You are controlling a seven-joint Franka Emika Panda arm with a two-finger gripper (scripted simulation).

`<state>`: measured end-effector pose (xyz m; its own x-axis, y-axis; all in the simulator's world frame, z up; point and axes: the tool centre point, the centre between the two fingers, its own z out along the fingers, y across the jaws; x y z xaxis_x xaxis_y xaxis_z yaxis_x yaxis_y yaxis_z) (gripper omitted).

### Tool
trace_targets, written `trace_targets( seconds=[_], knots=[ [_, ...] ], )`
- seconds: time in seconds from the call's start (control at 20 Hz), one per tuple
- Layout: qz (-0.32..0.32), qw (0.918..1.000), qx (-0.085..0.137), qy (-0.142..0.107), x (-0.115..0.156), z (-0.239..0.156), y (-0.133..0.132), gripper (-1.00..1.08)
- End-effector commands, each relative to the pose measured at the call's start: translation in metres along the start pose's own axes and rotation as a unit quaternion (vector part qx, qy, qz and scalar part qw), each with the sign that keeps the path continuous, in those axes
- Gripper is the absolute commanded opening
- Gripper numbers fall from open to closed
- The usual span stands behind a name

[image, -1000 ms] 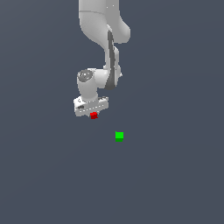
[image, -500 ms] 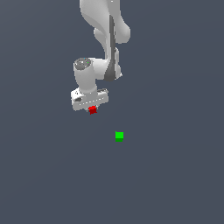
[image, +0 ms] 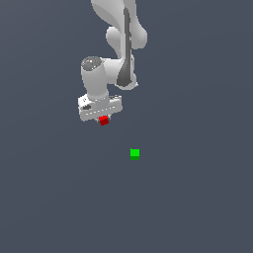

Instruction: Stack the red cube on top of the green cube.

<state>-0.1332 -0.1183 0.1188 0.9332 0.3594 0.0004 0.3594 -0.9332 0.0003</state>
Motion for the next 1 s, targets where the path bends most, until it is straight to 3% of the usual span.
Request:
trace_targets(
  seconds=[0.0,0.45,0.95],
  knots=[
    [0.0,1.0,0.0,0.0,0.0,0.0,0.0,-1.0],
    [0.0,1.0,0.0,0.0,0.024,0.008,-0.013,-1.0],
    [0.0,1.0,0.001,0.0,0.099,0.03,-0.052,-1.0]
  ],
)
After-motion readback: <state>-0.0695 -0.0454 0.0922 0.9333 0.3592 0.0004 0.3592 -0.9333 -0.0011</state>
